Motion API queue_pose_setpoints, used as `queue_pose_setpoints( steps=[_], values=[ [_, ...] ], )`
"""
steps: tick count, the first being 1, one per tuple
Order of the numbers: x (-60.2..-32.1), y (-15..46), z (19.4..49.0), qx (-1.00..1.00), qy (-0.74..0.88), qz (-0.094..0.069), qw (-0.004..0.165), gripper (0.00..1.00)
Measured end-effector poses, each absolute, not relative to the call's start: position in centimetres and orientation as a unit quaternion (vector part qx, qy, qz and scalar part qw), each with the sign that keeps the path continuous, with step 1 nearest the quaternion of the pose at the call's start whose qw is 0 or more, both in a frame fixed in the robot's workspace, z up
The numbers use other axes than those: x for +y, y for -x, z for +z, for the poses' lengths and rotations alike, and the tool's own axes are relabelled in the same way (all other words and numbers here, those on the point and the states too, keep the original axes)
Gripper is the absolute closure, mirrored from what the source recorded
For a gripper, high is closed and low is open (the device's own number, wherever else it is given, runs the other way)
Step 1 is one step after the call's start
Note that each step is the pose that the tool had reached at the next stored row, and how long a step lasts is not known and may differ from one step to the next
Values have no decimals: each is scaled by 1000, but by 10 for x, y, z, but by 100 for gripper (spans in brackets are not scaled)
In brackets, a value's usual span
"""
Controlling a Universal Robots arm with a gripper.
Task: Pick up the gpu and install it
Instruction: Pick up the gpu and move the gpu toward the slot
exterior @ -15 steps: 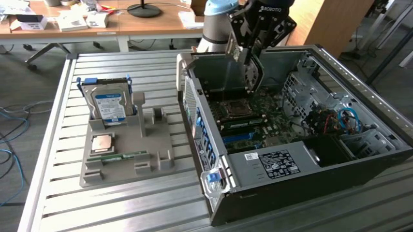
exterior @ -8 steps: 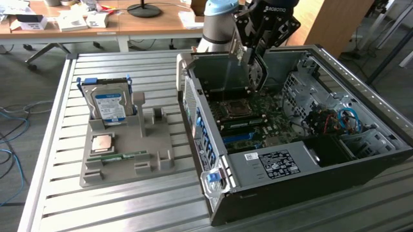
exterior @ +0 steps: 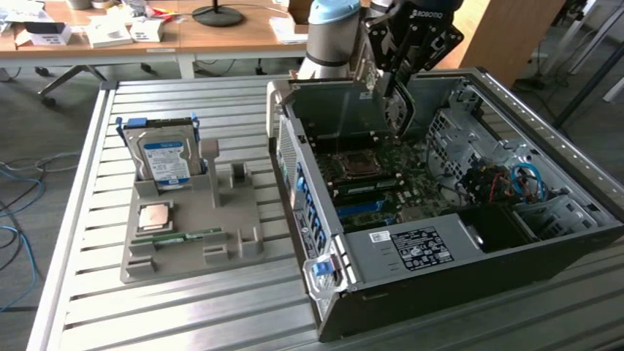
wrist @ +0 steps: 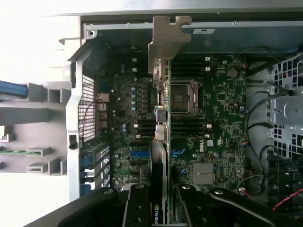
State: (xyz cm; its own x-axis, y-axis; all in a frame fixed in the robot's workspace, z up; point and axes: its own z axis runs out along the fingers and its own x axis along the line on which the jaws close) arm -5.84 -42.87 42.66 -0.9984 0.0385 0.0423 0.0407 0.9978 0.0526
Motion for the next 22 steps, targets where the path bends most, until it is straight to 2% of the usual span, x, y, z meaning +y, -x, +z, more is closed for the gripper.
queue_pose_setpoints(
  steps=[22],
  values=[
    [-429, 14, 427, -999, 14, -27, 21, 74]
  ],
)
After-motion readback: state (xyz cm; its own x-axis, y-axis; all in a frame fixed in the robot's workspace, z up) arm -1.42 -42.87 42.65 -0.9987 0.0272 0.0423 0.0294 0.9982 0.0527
